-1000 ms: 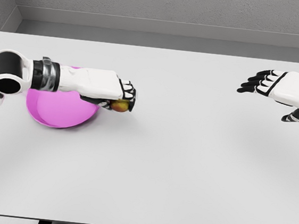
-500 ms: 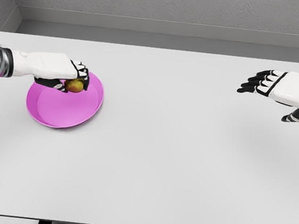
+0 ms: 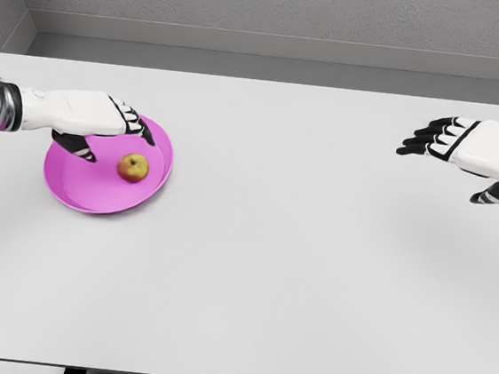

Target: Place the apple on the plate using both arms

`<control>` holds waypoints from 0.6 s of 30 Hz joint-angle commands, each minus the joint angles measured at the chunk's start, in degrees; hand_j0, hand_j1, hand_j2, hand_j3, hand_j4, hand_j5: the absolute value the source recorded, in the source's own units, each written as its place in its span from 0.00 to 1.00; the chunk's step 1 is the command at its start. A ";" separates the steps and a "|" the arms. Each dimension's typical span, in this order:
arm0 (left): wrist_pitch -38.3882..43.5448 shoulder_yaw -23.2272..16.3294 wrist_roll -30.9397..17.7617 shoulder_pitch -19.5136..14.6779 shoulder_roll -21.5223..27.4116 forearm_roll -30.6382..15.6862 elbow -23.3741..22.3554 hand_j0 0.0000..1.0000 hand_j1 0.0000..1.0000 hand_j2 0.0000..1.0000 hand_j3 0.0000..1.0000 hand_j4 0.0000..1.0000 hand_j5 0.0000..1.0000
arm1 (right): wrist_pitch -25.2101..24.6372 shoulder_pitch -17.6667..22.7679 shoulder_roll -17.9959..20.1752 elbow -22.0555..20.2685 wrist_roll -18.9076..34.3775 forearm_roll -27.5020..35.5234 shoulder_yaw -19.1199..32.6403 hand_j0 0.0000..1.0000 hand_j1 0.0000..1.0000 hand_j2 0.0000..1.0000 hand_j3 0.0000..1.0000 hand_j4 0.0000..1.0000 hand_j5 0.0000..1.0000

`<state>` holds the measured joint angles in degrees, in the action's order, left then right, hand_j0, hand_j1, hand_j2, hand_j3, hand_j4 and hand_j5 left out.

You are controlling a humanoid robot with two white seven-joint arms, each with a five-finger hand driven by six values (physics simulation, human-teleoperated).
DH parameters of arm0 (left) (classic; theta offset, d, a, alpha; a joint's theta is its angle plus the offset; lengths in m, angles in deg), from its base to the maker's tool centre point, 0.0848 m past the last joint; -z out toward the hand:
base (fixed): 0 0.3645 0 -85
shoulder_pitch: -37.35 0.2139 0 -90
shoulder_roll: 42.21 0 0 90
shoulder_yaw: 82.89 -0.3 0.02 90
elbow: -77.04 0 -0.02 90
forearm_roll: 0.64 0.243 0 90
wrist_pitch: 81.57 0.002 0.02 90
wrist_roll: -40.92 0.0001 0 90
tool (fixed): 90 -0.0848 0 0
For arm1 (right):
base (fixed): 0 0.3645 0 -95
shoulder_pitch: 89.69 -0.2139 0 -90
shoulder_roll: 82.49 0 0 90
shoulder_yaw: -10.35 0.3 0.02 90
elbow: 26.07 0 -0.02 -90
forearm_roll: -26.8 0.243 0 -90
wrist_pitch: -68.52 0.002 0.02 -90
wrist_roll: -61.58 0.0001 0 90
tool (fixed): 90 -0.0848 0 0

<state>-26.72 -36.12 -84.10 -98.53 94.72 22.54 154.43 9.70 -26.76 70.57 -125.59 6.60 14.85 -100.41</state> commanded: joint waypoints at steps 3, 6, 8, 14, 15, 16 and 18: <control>0.15 1.04 0.02 0.00 0.54 -9.03 -2.24 1.00 1.00 1.00 1.00 1.00 1.00 | -0.15 0.09 0.13 0.03 -0.03 0.26 0.01 1.00 1.00 1.00 1.00 1.00 1.00; 0.15 1.13 0.02 0.00 0.80 -16.32 -5.05 1.00 1.00 1.00 1.00 1.00 1.00 | -0.15 0.09 0.04 0.03 -0.03 0.26 0.01 1.00 1.00 1.00 1.00 1.00 1.00; 0.15 1.83 0.02 0.00 0.89 -18.61 -5.67 1.00 1.00 1.00 1.00 1.00 1.00 | -0.15 0.00 0.04 0.03 -0.03 0.26 0.10 1.00 1.00 1.00 1.00 1.00 1.00; 0.15 3.51 0.02 0.09 1.06 -22.12 -12.61 1.00 1.00 1.00 1.00 1.00 1.00 | -0.15 0.00 0.22 0.03 -0.03 0.26 0.10 1.00 1.00 1.00 1.00 1.00 1.00; 0.15 3.51 0.02 0.09 1.06 -23.27 -14.02 1.00 1.00 1.00 1.00 1.00 1.00 | -0.15 0.00 0.22 0.03 -0.03 0.26 0.10 1.00 1.00 1.00 1.00 1.00 1.00; 0.15 3.51 0.02 0.09 1.06 -23.27 -14.28 1.00 1.00 1.00 1.00 1.00 1.00 | -0.15 0.00 0.22 0.03 -0.03 0.26 0.10 1.00 1.00 1.00 1.00 1.00 1.00; 0.15 3.51 0.02 0.97 1.15 -23.45 -14.28 1.00 1.00 1.00 1.00 1.00 1.00 | -0.15 0.00 0.22 0.03 -0.03 0.26 0.10 1.00 1.00 1.00 1.00 1.00 1.00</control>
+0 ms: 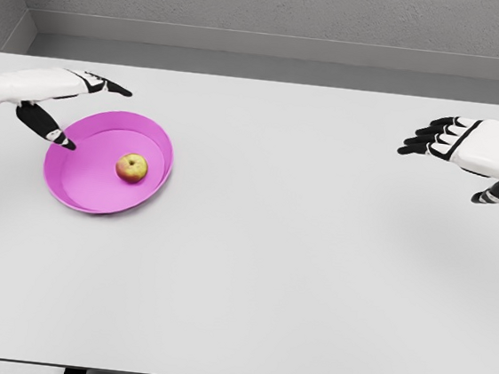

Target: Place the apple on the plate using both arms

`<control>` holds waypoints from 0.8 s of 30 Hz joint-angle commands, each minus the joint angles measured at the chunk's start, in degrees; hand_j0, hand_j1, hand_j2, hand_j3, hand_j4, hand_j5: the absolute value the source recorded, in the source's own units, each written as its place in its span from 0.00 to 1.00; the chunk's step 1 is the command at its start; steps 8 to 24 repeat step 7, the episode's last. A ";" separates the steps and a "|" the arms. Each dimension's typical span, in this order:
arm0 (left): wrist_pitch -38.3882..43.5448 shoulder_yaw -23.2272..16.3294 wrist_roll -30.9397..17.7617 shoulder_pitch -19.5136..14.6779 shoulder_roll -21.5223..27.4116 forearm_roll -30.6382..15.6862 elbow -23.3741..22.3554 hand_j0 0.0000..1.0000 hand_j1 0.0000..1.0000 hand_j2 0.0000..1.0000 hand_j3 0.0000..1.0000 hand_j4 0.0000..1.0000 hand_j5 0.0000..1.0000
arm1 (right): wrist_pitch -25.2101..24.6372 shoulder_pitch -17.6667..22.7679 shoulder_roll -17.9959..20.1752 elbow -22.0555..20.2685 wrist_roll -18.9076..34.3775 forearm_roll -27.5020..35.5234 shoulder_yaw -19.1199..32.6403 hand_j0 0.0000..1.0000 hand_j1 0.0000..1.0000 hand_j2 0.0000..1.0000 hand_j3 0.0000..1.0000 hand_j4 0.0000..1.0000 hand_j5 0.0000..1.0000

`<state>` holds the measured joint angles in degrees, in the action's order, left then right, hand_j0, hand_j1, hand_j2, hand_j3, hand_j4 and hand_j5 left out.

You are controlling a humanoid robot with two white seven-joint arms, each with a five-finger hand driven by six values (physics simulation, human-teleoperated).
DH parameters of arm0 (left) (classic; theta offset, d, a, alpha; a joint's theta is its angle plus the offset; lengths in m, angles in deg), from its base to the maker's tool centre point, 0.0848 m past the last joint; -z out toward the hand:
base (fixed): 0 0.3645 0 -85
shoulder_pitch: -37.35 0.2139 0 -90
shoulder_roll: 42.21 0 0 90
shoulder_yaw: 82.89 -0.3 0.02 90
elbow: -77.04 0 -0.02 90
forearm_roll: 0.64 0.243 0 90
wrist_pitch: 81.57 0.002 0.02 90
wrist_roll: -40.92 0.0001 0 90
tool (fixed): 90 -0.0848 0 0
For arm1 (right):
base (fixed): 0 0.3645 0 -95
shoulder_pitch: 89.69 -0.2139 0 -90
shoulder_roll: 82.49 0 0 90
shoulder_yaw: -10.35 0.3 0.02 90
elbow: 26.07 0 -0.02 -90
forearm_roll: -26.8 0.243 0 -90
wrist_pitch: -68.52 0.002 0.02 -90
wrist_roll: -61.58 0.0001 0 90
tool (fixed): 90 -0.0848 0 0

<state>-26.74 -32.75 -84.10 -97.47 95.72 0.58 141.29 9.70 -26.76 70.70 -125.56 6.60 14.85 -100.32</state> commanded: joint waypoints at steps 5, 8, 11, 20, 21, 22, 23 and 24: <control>0.17 0.14 0.02 0.35 0.06 -1.39 -1.14 1.00 1.00 1.00 1.00 1.00 1.00 | -0.15 0.00 0.09 0.00 -0.03 0.26 0.01 1.00 1.00 1.00 1.00 1.00 1.00; 0.17 0.14 0.02 0.35 0.06 -1.31 -1.14 1.00 1.00 1.00 1.00 1.00 1.00 | -0.15 0.00 0.09 0.00 -0.03 0.26 0.01 1.00 1.00 1.00 1.00 1.00 1.00; 0.17 0.14 0.02 0.35 0.06 -1.31 -1.14 1.00 1.00 1.00 1.00 1.00 1.00 | -0.15 0.00 0.09 0.00 -0.03 0.26 0.01 1.00 1.00 1.00 1.00 1.00 1.00; 0.17 0.14 0.02 0.35 0.06 -1.31 -1.14 1.00 1.00 1.00 1.00 1.00 1.00 | -0.15 0.00 0.09 0.00 -0.03 0.26 0.01 1.00 1.00 1.00 1.00 1.00 1.00; 0.17 0.14 0.02 0.35 0.06 -1.31 -1.14 1.00 1.00 1.00 1.00 1.00 1.00 | -0.15 0.00 0.09 0.00 -0.03 0.26 0.01 1.00 1.00 1.00 1.00 1.00 1.00; 0.17 0.14 0.02 0.35 0.06 -1.31 -1.14 1.00 1.00 1.00 1.00 1.00 1.00 | -0.15 0.00 0.09 0.00 -0.03 0.26 0.01 1.00 1.00 1.00 1.00 1.00 1.00; 0.17 0.14 0.02 0.35 0.06 -1.31 -1.14 1.00 1.00 1.00 1.00 1.00 1.00 | -0.15 0.00 0.09 0.00 -0.03 0.26 0.01 1.00 1.00 1.00 1.00 1.00 1.00; 0.17 0.14 0.02 0.35 0.06 -1.31 -1.14 1.00 1.00 1.00 1.00 1.00 1.00 | -0.15 0.00 0.09 0.00 -0.03 0.26 0.01 1.00 1.00 1.00 1.00 1.00 1.00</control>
